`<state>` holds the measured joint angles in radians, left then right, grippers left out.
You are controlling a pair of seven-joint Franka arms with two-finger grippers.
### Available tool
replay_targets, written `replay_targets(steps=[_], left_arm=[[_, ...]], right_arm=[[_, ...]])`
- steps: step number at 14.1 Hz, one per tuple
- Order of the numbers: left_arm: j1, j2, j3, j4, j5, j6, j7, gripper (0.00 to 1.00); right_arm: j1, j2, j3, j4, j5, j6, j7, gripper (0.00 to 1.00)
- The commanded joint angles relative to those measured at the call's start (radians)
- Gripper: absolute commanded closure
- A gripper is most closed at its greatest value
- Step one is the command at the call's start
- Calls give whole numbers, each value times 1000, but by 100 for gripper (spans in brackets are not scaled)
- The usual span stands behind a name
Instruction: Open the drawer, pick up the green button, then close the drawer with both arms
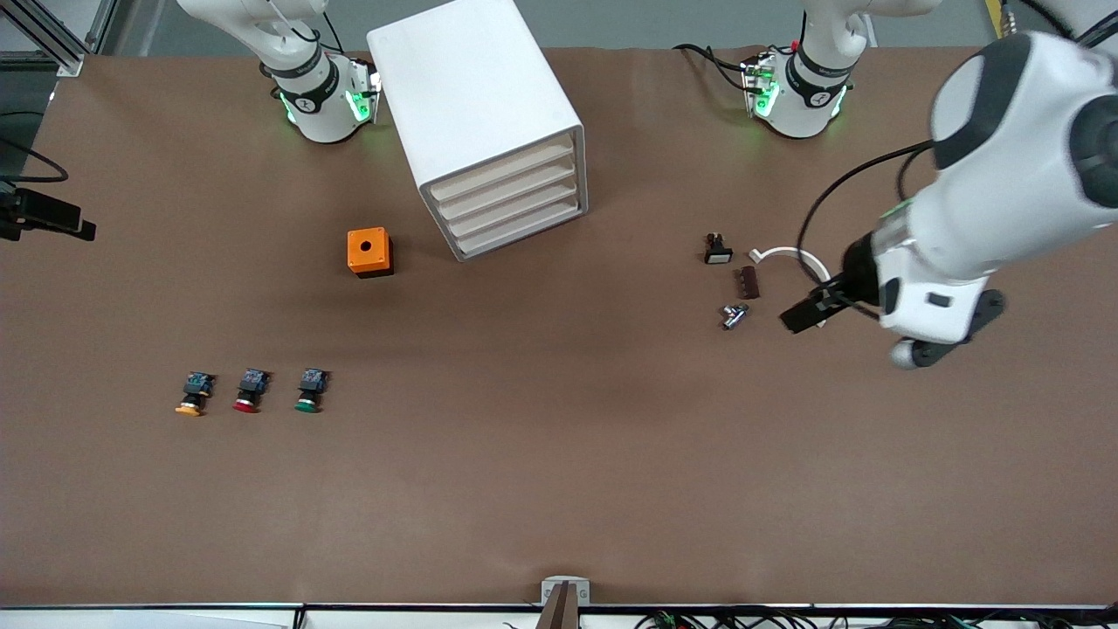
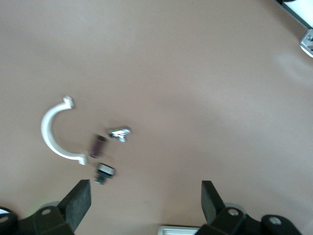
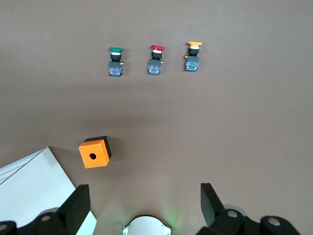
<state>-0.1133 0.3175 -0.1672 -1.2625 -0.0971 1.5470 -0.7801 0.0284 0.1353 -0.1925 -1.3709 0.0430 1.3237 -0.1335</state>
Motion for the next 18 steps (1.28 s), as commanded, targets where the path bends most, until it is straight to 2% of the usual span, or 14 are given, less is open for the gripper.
replay_targets(steps=[1, 3, 6, 8, 12, 16, 18], left_arm=[[94, -60, -8, -35, 17, -22, 151, 1], [167, -77, -8, -37, 28, -77, 270, 1], [204, -107, 14, -47, 72, -158, 472, 1], [190, -129, 87, -60, 82, -183, 606, 1], [155, -205, 213, -145, 80, -183, 792, 1], [31, -277, 380, -240, 80, -162, 909, 1], [0, -337, 400, -326, 82, -107, 909, 1]], right_arm=[[7, -35, 15, -5, 5, -3, -12, 0], [19, -68, 18, -34, 5, 21, -11, 0], [-37, -144, 73, -140, 6, 83, -9, 0], [-39, -183, 74, -187, 5, 100, 0, 0], [-33, -203, 74, -191, 6, 86, 34, 0], [-22, -211, 90, -188, 5, 81, 61, 0], [-25, -209, 94, -186, 5, 86, 58, 0]])
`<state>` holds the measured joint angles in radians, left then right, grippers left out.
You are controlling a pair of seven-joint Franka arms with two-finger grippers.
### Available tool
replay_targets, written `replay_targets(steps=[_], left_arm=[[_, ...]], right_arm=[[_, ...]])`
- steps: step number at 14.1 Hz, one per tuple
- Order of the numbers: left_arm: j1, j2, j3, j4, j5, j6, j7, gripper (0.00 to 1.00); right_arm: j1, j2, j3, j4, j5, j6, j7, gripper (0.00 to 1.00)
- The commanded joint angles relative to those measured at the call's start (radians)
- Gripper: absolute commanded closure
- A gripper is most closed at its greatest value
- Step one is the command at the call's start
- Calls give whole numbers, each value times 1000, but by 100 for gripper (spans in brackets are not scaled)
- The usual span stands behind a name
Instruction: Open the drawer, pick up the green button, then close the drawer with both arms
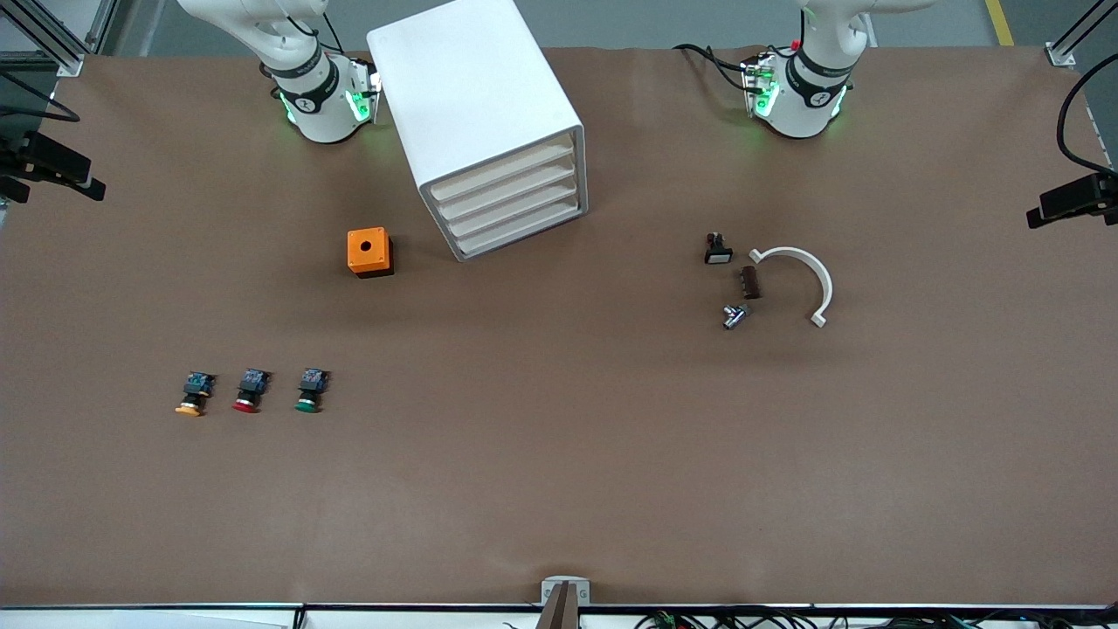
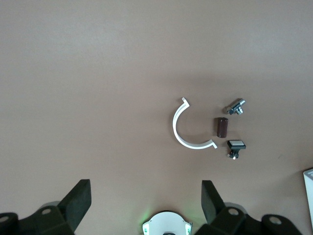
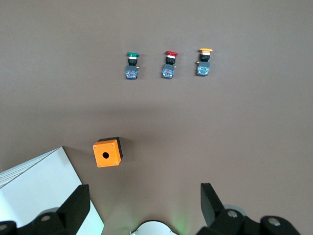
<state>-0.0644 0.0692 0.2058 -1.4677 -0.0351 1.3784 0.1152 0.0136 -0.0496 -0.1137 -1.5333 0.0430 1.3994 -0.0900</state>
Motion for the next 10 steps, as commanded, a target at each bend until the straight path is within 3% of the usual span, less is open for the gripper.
replay_targets(steps=[1, 4, 10], left_arm=[[-60, -130, 36, -178, 20, 97, 14, 1], [-81, -218, 54, -289, 27, 203, 17, 1], [-40, -200, -113, -203, 40, 214, 11, 1]], right_arm=[[-8, -24, 16, -24, 3, 12, 12, 0], [-4, -24, 16, -22, 3, 12, 10, 0], [3, -24, 16, -22, 3, 12, 9, 0]])
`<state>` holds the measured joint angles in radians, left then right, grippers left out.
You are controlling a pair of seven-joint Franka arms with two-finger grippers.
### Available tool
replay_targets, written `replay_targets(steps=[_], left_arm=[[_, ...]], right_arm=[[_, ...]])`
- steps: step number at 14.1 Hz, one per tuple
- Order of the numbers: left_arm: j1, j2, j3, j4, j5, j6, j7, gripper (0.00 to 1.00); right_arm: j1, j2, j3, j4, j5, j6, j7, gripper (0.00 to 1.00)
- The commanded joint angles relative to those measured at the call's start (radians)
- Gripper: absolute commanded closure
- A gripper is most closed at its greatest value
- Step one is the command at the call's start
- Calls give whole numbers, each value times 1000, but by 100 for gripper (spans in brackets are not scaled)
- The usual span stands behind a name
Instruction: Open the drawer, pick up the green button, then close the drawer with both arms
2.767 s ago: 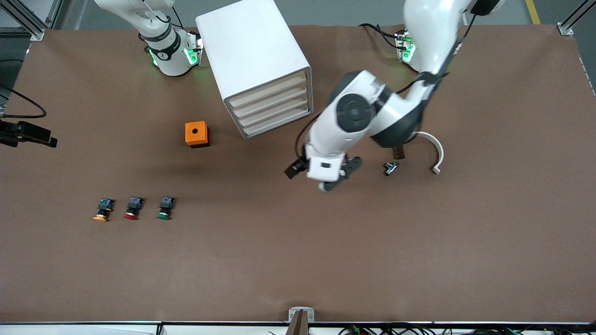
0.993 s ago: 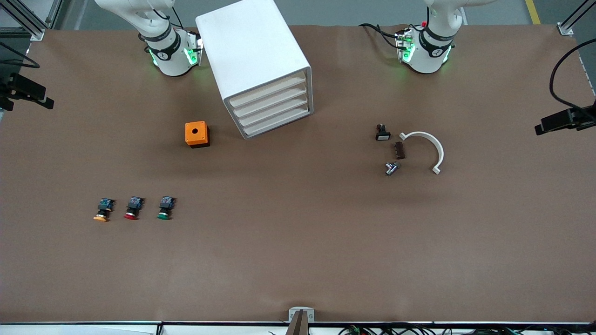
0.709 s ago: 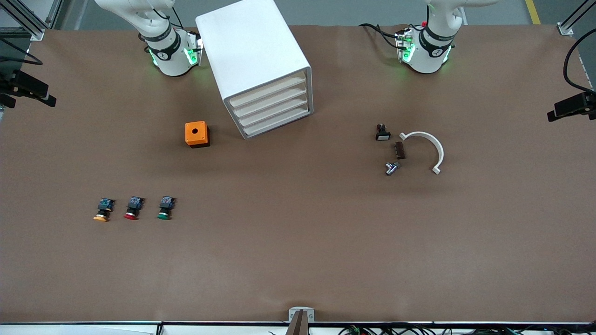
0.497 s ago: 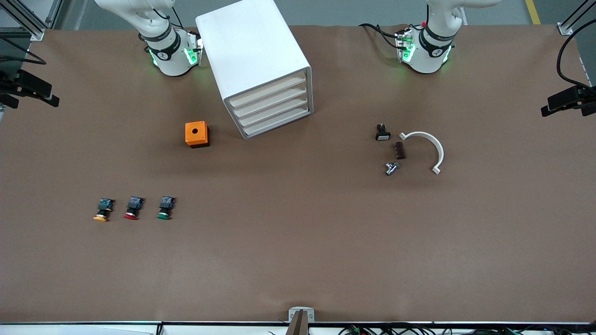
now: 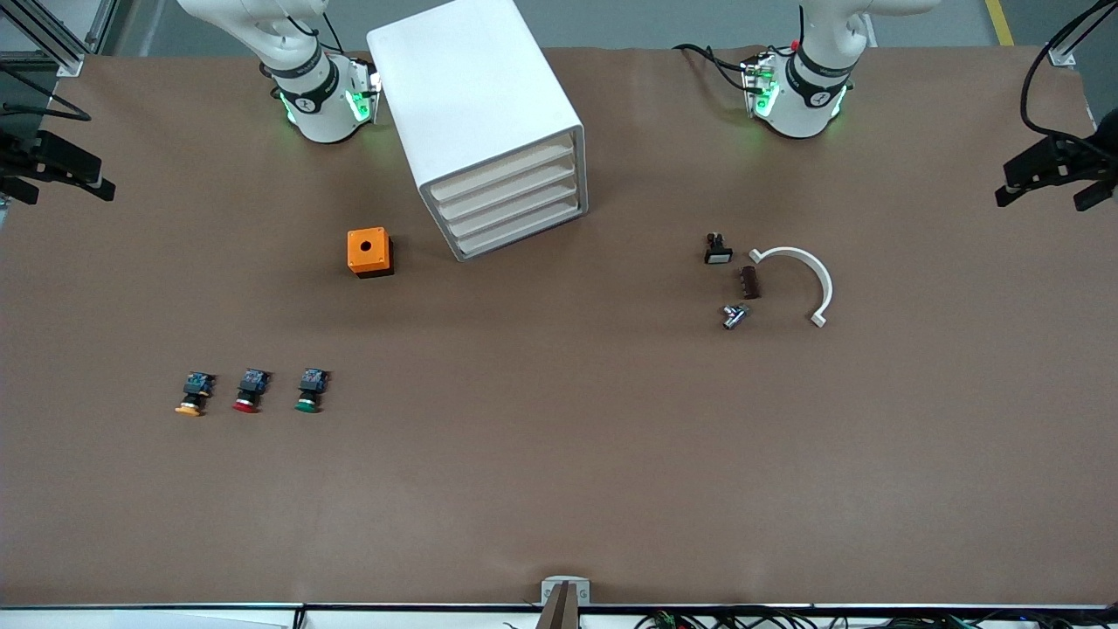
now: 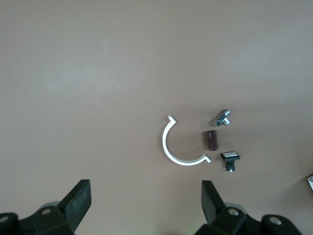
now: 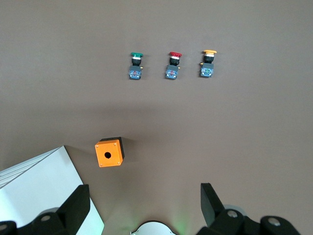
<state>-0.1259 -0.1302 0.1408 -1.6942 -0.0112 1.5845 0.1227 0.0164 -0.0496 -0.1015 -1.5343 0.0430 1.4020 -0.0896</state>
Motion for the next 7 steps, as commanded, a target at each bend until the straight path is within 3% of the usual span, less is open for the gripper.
replay_targets(steps=[1, 3, 5, 7], left_arm=[[28, 0, -59, 45, 17, 6, 3, 1], [37, 0, -91, 76, 17, 2, -3, 1], [98, 1, -166, 82, 17, 0, -5, 1], [89, 7, -171, 82, 30, 0, -5, 1]], right_arm=[[0, -24, 3, -20, 3, 9, 7, 0], [2, -26, 3, -20, 3, 9, 7, 0], [2, -26, 3, -18, 3, 9, 7, 0], [2, -26, 3, -18, 3, 9, 7, 0]])
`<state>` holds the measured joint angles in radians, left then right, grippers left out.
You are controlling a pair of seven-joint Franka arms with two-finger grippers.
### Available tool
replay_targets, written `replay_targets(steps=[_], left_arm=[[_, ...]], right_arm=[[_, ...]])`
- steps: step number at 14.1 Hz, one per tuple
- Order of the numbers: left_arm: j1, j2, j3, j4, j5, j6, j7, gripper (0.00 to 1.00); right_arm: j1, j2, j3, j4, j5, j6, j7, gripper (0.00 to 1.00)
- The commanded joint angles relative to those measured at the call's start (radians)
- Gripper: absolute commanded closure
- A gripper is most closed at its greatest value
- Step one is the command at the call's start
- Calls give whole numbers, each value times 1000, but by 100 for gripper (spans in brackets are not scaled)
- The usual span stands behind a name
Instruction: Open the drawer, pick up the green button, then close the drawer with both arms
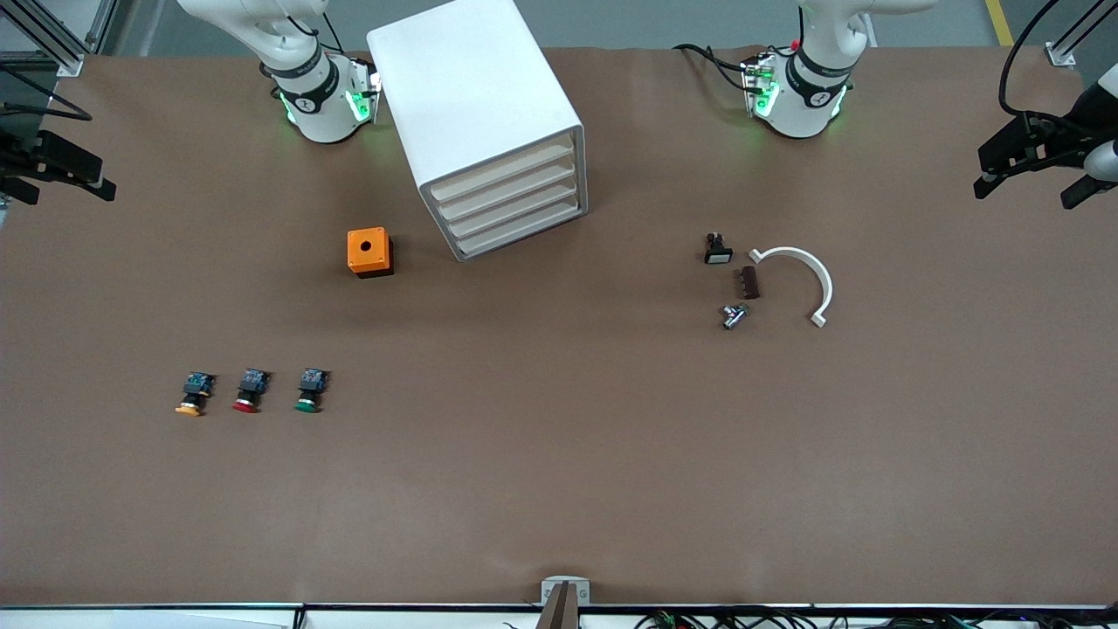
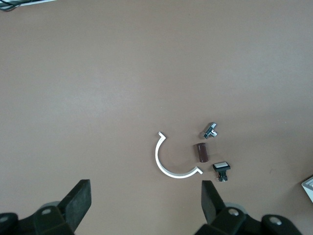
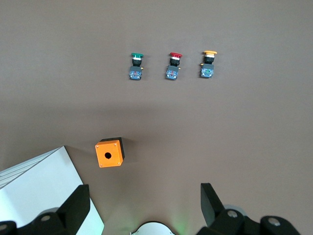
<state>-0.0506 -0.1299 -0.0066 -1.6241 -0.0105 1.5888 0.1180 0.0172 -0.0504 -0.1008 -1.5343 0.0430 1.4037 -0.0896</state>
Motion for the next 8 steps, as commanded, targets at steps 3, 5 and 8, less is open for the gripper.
replay_targets(steps=[3, 5, 8], left_arm=[[17, 7, -24, 15, 29, -4, 8, 1], [21, 7, -23, 19, 29, -6, 6, 1], [18, 19, -24, 18, 18, -6, -15, 1]], right_arm=[[0, -25, 3, -18, 3, 8, 5, 0], [0, -25, 3, -18, 2, 6, 4, 0], [16, -25, 6, -18, -69, 20, 4, 0]])
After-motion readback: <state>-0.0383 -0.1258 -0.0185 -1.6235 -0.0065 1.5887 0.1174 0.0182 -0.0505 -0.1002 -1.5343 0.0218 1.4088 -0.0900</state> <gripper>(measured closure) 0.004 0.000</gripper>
